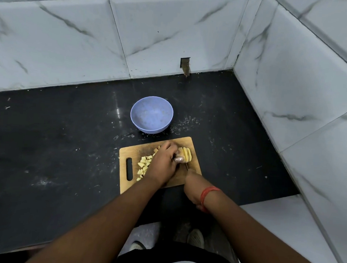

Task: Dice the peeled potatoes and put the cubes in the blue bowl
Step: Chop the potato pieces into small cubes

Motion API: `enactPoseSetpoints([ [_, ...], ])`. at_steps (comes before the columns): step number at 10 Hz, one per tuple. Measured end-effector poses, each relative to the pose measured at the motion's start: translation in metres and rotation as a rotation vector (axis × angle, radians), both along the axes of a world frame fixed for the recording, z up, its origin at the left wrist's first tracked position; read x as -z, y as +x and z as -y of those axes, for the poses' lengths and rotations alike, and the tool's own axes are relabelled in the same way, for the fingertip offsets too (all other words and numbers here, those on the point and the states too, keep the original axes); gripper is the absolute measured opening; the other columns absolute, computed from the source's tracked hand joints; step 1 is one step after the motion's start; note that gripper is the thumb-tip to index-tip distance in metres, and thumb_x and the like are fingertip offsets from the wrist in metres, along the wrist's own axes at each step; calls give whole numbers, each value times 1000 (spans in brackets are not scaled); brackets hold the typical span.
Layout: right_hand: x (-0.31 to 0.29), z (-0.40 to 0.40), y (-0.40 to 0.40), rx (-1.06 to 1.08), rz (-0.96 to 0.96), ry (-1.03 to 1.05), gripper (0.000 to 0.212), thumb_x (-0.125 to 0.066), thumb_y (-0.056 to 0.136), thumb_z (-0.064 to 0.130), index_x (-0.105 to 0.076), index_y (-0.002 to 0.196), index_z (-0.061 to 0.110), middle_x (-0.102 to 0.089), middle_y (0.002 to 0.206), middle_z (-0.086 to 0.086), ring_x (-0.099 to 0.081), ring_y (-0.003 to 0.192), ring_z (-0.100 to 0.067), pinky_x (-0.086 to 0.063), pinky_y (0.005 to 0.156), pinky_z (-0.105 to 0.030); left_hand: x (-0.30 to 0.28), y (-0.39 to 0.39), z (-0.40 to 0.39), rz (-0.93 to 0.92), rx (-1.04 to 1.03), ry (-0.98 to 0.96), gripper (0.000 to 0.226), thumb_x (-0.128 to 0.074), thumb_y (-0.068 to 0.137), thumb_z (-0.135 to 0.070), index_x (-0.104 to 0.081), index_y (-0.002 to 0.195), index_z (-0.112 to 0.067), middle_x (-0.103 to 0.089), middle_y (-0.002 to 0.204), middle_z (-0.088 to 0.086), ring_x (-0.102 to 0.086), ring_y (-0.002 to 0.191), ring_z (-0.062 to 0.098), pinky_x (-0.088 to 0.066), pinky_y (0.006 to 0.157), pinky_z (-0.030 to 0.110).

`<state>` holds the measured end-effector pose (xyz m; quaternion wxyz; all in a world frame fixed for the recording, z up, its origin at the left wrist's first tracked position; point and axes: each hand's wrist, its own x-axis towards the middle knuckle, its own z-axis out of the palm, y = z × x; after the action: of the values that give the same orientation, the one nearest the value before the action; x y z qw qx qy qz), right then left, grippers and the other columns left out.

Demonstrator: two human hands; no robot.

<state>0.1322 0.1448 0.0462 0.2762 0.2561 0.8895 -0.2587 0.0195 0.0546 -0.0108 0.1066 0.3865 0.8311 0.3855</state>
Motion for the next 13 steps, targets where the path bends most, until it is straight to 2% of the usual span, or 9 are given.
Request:
enactPoseSetpoints([
  [1, 8, 10, 20, -8, 44, 23, 36, -43, 97, 10, -44, 132, -1, -56, 125, -22, -57, 113, -37, -45, 87, -39, -1, -1, 1, 5, 1, -6, 14, -70, 88, -9, -56, 89, -9, -51, 104, -1, -52, 90, 17, -47, 81, 38],
  [2, 11, 10, 32, 67, 138, 35, 49, -44, 96, 9, -27, 140, -3, -57, 124, -20, -60, 110, -32, -46, 83, -39, -3, -1, 2, 23, 9, -12, 15, -70, 89, -11, -55, 90, -12, -50, 104, -3, -52, 91, 16, -47, 83, 39],
  [4, 7, 2, 52, 142, 42, -61, 28, -36, 101, 17, -42, 125, 4, -58, 117, -16, -58, 108, -33, -39, 77, -30, -4, -2, 4, 24, 20, -24, 22, -73, 89, -17, -58, 106, -13, -49, 110, -6, -52, 98, 14, -43, 85, 29],
  [5, 7, 6, 55, 178, -37, -101, 12, -35, 102, 20, -39, 108, 11, -58, 93, -9, -59, 92, -29, -37, 70, -26, -5, -5, 7, -57, 106, -75, 37, -69, 93, -22, -59, 129, -16, -50, 124, -3, -52, 109, 15, -44, 92, 28],
  [6, 7, 5, 49, 201, -65, -135, 12, -36, 103, 24, -37, 102, 12, -46, 72, -1, -49, 65, -17, -37, 59, -28, -6, -11, 8, -195, 171, -131, 38, -68, 94, -29, -60, 127, -13, -53, 131, 2, -53, 117, 20, -46, 99, 35],
  [8, 1, 2, 36, 294, -41, -229, 15, -36, 103, 24, -41, 106, 10, -55, 74, -12, -51, 48, -21, -42, 41, -27, -9, -16, 8, -390, 298, -257, 32, -64, 94, -40, -55, 111, -16, -56, 122, 5, -51, 114, 25, -43, 98, 39],
  [9, 1, -3, 30, 223, -17, -135, 16, -34, 103, 22, -41, 112, 11, -57, 82, -12, -52, 54, -19, -40, 41, -27, -13, -17, 5, -380, 312, -304, 32, -68, 91, -41, -53, 104, -16, -56, 112, 6, -51, 107, 26, -45, 92, 40],
  [10, 0, -16, 26, 64, -7, 18, 26, -35, 99, 13, -41, 124, 9, -62, 97, -14, -58, 73, -21, -44, 59, -31, -19, -19, 2, -254, 280, -326, 34, -73, 87, -40, -52, 103, -18, -55, 111, 3, -51, 104, 22, -42, 87, 36],
  [13, -7, -45, 19, -136, 9, 159, 38, -38, 93, 7, -40, 130, 11, -61, 99, -11, -62, 87, -25, -51, 74, -36, -28, -24, 12, -79, 252, -309, 28, -79, 85, -22, -54, 98, -20, -42, 113, -5, -50, 89, 12, -36, 71, 20],
])
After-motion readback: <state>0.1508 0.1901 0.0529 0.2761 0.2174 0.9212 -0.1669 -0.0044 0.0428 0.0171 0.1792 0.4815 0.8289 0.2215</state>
